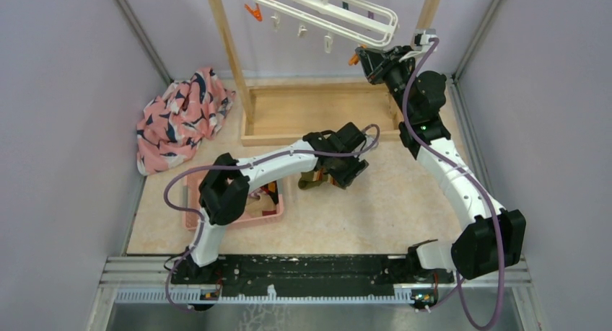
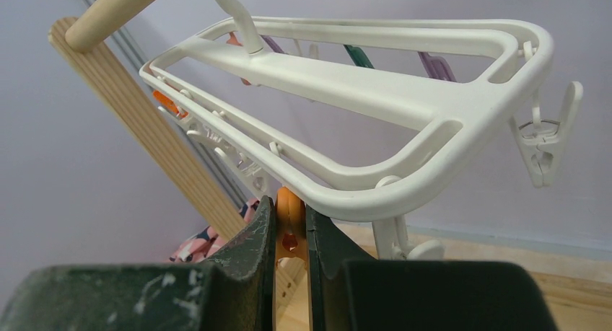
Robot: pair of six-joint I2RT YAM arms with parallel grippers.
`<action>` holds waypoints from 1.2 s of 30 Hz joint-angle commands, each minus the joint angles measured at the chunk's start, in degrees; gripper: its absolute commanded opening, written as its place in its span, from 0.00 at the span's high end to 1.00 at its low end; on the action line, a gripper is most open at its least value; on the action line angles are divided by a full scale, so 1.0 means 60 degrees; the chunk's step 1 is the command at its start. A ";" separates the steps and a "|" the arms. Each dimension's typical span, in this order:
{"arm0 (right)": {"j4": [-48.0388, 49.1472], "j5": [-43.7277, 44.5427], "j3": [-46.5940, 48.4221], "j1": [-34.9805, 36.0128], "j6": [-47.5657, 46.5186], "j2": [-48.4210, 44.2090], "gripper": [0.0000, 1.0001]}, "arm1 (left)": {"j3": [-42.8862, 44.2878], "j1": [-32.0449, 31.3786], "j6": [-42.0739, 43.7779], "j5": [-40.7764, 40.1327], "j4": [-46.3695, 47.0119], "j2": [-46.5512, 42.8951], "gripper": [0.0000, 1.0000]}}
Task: Clip the socks to the hanger
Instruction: Place the sock at the center of the board, then pick up the sock from the center of the board.
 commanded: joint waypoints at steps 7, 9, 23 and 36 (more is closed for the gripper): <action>-0.1345 -0.0228 -0.0498 -0.0196 -0.0131 -0.0130 1.00 | -0.0222 -0.0065 -0.0144 -0.0027 0.0085 0.0715 0.37; -0.1335 -0.0241 -0.0505 -0.0201 -0.0119 -0.0119 1.00 | -0.0274 -0.0067 -0.0184 0.0018 0.0241 0.0867 0.37; -0.1334 -0.0288 -0.0492 -0.0225 -0.0068 -0.0035 1.00 | -0.0745 -0.0114 -0.0459 -0.0120 0.0622 0.1656 0.39; -0.1348 -0.0289 -0.0547 -0.0253 -0.0097 -0.0099 1.00 | -0.2218 -0.0097 -0.0450 0.0071 0.2272 0.0638 1.00</action>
